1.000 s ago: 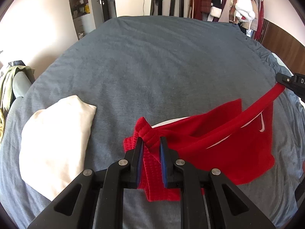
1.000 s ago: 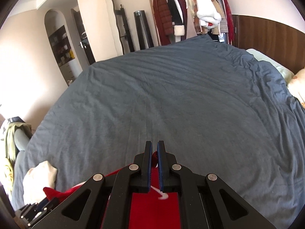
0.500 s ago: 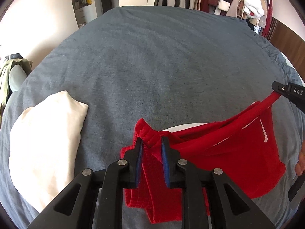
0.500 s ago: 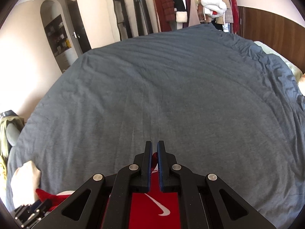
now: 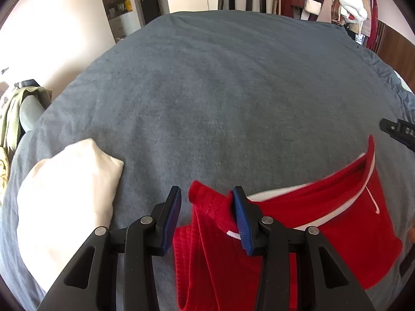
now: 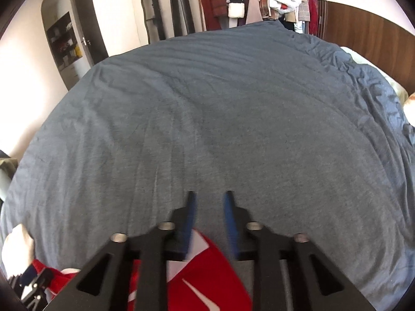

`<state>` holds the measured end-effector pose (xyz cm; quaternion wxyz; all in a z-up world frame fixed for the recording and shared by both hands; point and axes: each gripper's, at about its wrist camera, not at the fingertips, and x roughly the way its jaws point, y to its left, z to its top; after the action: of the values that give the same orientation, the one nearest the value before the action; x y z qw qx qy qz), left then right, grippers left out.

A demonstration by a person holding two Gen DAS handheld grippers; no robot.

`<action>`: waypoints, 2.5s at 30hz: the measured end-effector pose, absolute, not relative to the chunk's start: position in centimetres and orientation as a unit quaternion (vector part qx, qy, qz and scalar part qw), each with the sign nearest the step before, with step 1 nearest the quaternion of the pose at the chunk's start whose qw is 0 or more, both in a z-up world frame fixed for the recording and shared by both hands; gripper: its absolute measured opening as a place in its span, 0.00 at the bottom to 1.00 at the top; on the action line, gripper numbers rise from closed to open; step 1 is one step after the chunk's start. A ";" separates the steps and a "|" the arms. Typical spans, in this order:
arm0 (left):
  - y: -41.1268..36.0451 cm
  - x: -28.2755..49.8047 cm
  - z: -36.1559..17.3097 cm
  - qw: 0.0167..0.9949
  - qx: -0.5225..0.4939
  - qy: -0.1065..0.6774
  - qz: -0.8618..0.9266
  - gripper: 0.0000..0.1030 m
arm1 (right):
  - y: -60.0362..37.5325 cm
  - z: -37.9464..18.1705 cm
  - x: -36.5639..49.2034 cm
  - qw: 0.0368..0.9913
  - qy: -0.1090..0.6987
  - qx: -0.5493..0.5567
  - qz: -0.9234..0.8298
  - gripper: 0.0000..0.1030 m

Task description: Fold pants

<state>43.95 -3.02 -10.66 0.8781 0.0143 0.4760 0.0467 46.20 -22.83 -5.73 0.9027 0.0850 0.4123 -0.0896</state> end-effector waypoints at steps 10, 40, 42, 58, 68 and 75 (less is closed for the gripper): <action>-2.9 44.5 -9.8 0.883 0.016 0.465 0.057 0.45 | -23.3 -4.9 45.7 0.902 0.416 0.082 -0.083 0.30; -2.5 34.2 1.4 0.910 0.056 0.410 -0.021 0.62 | -21.8 4.8 32.2 0.923 0.376 0.068 -0.050 0.52; -2.3 33.4 1.4 0.908 0.059 0.415 -0.031 0.62 | -21.6 4.9 31.2 0.921 0.378 0.075 -0.051 0.52; -0.6 27.9 -2.2 0.899 0.094 0.419 -0.090 0.62 | -18.8 3.1 24.7 0.921 0.376 0.087 -0.050 0.52; -0.2 26.0 -5.8 0.895 0.102 0.416 -0.124 0.61 | -17.3 0.2 22.9 0.914 0.394 0.086 -0.053 0.52; -0.2 25.0 -7.7 0.896 0.113 0.400 -0.157 0.61 | -17.0 -1.7 21.9 0.913 0.393 0.084 -0.069 0.52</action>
<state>25.02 -0.17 -7.74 0.8957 0.1127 0.4005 -0.1573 21.94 -17.03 -1.65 0.9129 0.0841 0.3933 -0.0694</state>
